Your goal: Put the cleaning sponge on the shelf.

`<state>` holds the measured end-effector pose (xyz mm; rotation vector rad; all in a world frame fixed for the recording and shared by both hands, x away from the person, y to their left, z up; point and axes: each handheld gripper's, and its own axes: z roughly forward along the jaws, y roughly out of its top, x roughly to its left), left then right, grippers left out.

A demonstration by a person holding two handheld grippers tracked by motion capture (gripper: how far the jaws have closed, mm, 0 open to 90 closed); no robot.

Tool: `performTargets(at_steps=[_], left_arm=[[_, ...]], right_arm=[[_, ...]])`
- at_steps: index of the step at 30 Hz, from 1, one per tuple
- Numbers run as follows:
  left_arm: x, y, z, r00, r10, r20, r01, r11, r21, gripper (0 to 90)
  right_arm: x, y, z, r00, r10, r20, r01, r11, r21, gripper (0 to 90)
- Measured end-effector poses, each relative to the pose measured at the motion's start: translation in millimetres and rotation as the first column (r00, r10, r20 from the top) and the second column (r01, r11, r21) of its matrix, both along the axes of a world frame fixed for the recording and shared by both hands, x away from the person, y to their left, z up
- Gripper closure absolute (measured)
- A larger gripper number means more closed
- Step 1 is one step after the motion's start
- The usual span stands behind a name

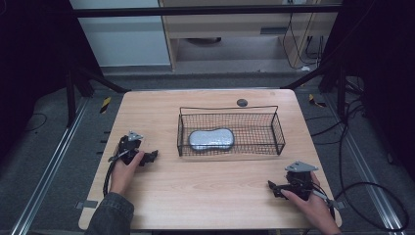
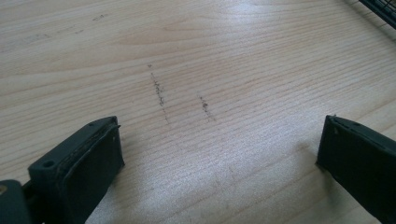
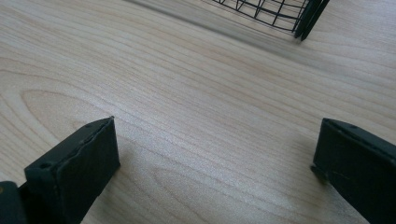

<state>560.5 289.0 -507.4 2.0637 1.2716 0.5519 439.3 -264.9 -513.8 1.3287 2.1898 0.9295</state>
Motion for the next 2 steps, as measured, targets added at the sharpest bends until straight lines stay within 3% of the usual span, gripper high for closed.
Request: performTargets(at_steps=[2], left_arm=[[0.0, 0.0, 0.0, 1.0, 0.0, 0.0, 0.0, 1.0, 0.0, 0.0]], right_arm=[[0.0, 0.0, 0.0, 1.0, 0.0, 0.0, 0.0, 1.0, 0.0, 0.3]])
